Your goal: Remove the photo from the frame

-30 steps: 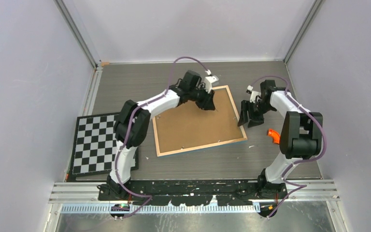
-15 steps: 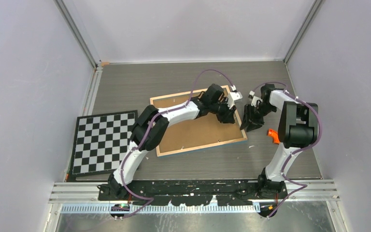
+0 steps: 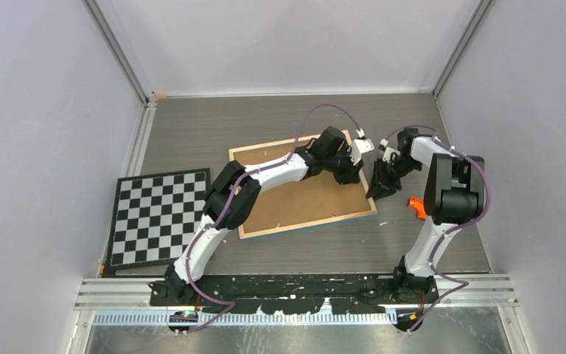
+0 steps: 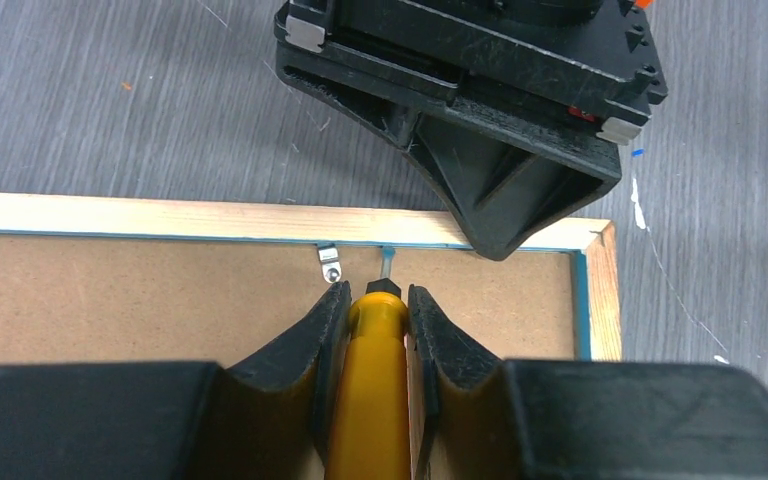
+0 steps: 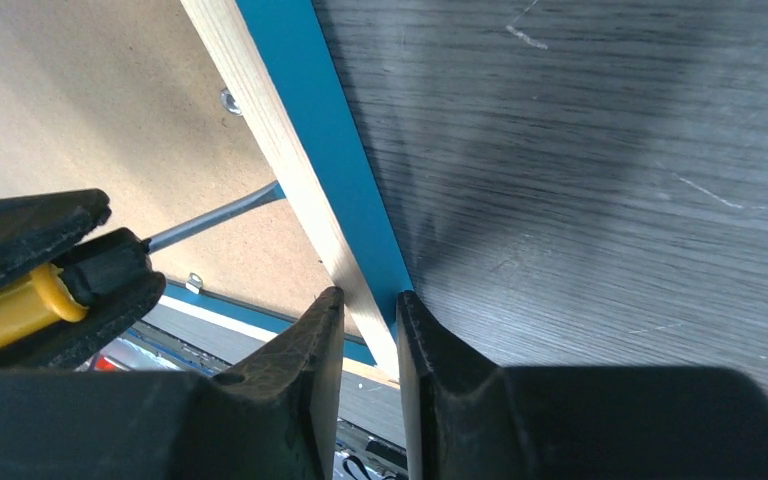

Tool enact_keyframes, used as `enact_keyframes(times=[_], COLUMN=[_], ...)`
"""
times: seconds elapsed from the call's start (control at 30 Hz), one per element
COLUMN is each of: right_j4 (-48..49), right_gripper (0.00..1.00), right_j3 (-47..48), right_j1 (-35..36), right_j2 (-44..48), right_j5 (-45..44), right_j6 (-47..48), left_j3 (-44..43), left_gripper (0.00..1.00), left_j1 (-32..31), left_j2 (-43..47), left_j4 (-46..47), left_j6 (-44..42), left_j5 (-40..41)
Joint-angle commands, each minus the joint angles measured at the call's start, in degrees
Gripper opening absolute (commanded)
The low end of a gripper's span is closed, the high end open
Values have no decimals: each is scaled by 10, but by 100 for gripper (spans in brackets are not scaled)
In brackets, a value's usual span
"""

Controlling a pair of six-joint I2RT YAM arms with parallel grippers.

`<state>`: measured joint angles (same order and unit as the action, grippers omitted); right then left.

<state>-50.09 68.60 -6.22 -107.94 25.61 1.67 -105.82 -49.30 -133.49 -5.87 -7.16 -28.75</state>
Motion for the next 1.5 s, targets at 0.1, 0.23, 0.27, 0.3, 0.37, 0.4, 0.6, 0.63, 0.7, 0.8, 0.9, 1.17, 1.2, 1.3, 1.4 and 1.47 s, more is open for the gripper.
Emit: enact_keyframes(times=[0.1,0.23,0.27,0.3,0.37,0.4,0.6,0.63,0.7,0.8,0.9,1.17,1.2,1.3,1.4,1.47], right_j4=[33,39,39,40,39,39,34,33,32,29,29,31,30,29,29,29], right_gripper=[24,18,17,15,11,10,3,2,2,1,1,1,1,1,1,1], right_j3=[-12,-20,-20,-20,-19,-19,-13,-12,-9,-4,-3,-10,-10,-11,-11,-9], right_j1=[3,5,5,6,7,8,12,13,15,16,18,19,19,19,19,19], right_j2=[-20,-20,-21,-22,-21,-22,-27,-28,-31,-36,-38,-37,-36,-35,-37,-38], right_j5=[-58,-65,-65,-65,-65,-65,-66,-66,-66,-65,-63,-60,-60,-60,-60,-60], right_j6=[-12,-15,-16,-16,-27,-28,-27,-27,-25,-23,-25,-23,-24,-20,-19,-19], left_j3=[-31,-32,-33,-33,-35,-37,-36,-34,-29,-23,-23,-55,-55,-56,-67,-70], left_gripper=[0,0,0,0,0,0,0,0,0,0,0,0,0,0,0,0], left_j1=[8,11,12,12,12,12,12,13,16,18,18,17,17,16,14,12], left_j2=[-7,-6,-6,-7,-9,-10,-8,-7,-1,9,16,-5,-6,-9,-16,-19], left_j4=[-26,-31,-32,-32,-31,-31,-37,-37,-35,-23,-4,-26,-26,-31,-46,-51], left_j6=[-58,-66,-68,-70,-72,-73,-79,-78,-71,-48,-21,-12,-14,-21,-30,-36], left_j5=[77,100,108,115,129,133,157,152,127,90,71,29,27,25,24,29])
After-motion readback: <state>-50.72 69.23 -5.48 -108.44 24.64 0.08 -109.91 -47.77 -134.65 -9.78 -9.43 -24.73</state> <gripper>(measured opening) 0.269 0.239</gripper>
